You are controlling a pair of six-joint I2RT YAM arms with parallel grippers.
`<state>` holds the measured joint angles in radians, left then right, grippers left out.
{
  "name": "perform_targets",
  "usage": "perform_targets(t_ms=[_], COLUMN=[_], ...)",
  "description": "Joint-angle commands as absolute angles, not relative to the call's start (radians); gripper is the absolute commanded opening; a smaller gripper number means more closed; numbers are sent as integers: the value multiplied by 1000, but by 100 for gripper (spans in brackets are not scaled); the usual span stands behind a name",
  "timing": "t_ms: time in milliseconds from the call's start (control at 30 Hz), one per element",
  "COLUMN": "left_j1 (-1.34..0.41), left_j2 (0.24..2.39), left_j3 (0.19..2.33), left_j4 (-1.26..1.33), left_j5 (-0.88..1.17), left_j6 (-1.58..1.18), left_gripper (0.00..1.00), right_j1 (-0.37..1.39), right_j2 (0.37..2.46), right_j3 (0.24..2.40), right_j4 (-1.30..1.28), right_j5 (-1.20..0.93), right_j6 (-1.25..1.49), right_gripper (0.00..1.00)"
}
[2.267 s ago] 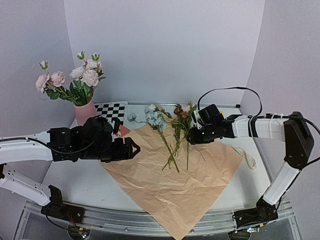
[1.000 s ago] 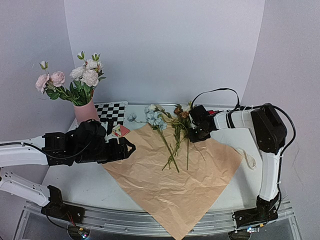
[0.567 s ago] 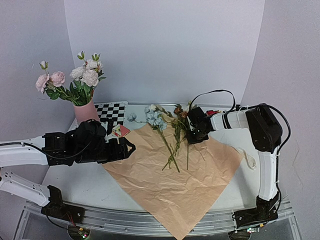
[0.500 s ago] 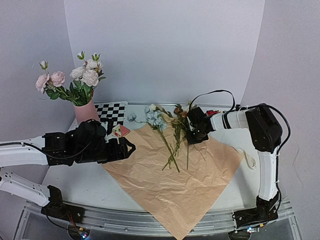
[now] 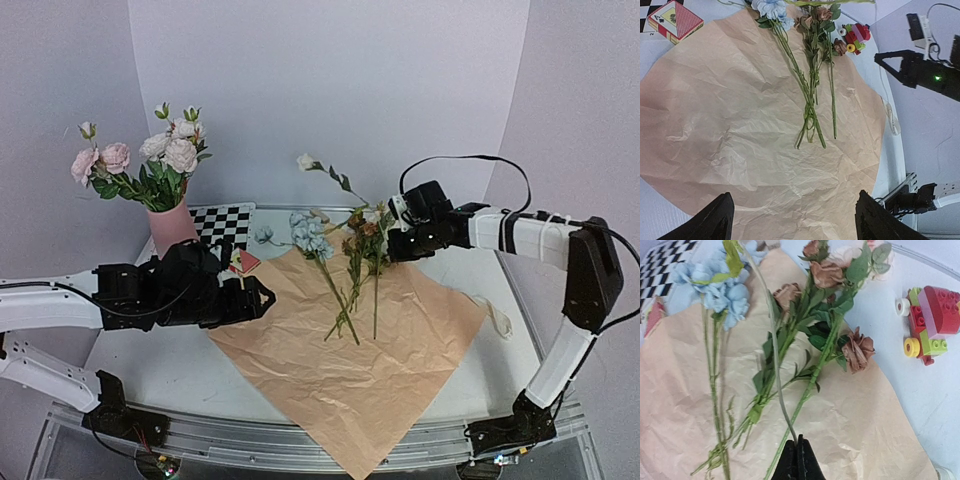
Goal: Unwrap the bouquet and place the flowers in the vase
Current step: Pick up the fake flower from the wrapping paper.
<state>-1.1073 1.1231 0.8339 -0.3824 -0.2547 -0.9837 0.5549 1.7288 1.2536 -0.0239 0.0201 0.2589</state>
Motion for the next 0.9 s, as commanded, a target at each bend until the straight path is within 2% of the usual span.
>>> perform_targets(t_ms=[0,167,433,633,800,867], left_j1=[-1119,-1134,-1153,-1162,-1163,-1165], left_j2=[1173,1212,1267,1338,1397,1420], left_j3=[909,928,935,976,1039,1064], left_j4=[-335,-268,-15,119,150,152], left_j5=[-229,-216,-169,-164,-182,-179], left_j6=[-999,-1000,-993,-990,-979,-973], left_gripper=[85,84,73,66,58,57], right_j1=[555,558,582,605,637,650], right_j2=[1625,1503,1322,1220,1152,1135], right_j3=[1165,1042,855,773,733,724], right_j4=[-72,-53,28,63,69,68], right_j5=[-146,-317,-506,-562,-551,-543], right_j6=[274,321,421,491,531,543], right_gripper=[0,0,0,0,0,0])
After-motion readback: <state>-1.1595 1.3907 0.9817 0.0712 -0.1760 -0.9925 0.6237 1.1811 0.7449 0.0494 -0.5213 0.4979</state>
